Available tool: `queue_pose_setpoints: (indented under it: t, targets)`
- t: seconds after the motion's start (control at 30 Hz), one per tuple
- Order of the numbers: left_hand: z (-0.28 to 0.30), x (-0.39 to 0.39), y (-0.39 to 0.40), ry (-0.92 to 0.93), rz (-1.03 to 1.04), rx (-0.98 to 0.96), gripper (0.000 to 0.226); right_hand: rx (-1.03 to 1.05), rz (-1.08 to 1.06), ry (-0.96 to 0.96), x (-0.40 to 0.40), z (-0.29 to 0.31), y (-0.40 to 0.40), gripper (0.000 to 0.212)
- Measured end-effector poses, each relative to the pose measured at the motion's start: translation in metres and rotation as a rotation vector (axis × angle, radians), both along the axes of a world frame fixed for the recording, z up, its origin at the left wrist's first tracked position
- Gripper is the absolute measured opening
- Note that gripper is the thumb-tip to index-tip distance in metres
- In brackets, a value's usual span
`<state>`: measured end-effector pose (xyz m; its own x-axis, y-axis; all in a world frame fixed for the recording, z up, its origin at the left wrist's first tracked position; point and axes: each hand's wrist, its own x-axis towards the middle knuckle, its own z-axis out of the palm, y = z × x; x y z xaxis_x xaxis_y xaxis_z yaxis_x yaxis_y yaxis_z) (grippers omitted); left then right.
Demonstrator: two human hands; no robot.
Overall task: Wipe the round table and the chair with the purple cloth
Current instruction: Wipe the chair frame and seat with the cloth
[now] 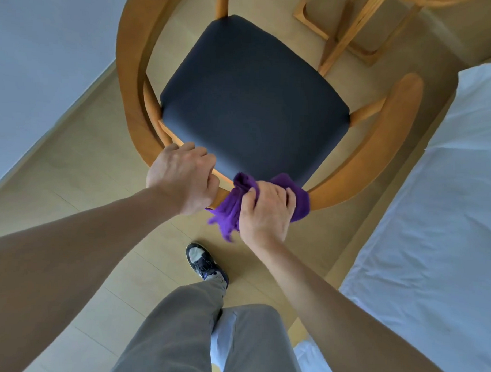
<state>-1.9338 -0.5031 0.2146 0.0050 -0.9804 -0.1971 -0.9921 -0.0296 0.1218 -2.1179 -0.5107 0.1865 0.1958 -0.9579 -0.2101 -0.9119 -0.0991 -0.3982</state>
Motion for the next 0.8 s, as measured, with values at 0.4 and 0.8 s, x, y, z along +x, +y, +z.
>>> queue_pose_setpoints:
  t: [0.4, 0.8]
  targets:
    - [0.0, 0.0, 0.001, 0.019, 0.005, -0.019, 0.033, -0.137, 0.128, 0.31, -0.073, -0.009, -0.05, 0.03]
    - [-0.001, 0.0, 0.001, 0.048, -0.009, -0.038, 0.03, -0.169, 0.53, 0.025, -0.053, -0.009, -0.028, 0.035]
